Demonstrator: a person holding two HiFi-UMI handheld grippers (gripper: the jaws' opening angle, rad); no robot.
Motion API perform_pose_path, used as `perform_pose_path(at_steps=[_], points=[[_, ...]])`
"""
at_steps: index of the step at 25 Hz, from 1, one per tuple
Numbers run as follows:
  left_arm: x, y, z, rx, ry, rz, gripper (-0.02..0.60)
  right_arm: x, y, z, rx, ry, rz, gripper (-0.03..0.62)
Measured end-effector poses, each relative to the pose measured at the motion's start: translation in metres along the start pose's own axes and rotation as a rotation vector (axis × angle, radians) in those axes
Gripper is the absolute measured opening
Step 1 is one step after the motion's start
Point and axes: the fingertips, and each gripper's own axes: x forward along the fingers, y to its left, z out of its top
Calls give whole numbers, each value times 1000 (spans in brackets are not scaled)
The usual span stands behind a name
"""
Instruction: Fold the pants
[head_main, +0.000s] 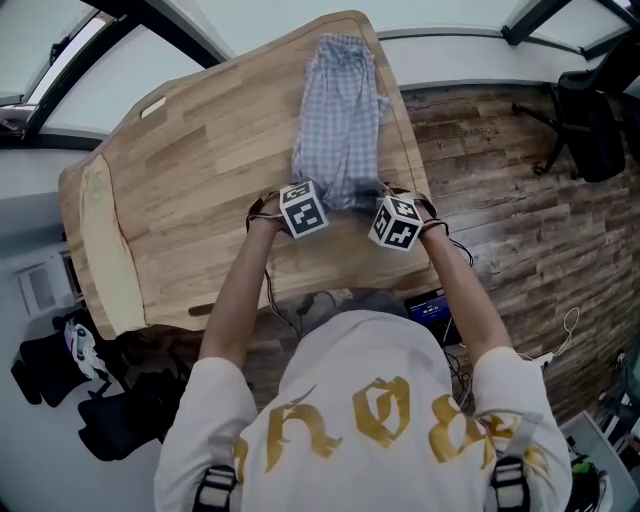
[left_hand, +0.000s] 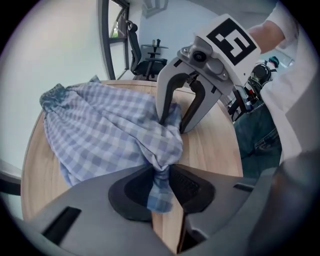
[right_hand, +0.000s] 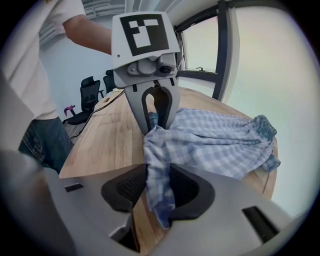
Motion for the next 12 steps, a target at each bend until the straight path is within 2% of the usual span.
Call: perform_pose_path(at_steps=[2, 4, 7, 9, 12], points=[[0, 2, 5, -22, -28, -11, 117, -1, -4, 0, -4, -7, -19, 156], [-1, 3, 7, -53, -42, -40, 109, -1, -9, -2, -8, 4, -45, 71], [-4, 4, 7, -101, -45, -81, 98, -3, -11, -5, -6, 47, -30, 66], [-8, 4, 4, -111, -38, -80, 90, -9, -12, -6, -2, 61, -28, 64], [-16, -1, 4, -119, -71, -60, 74, -24, -13, 0, 12, 39, -60, 63]])
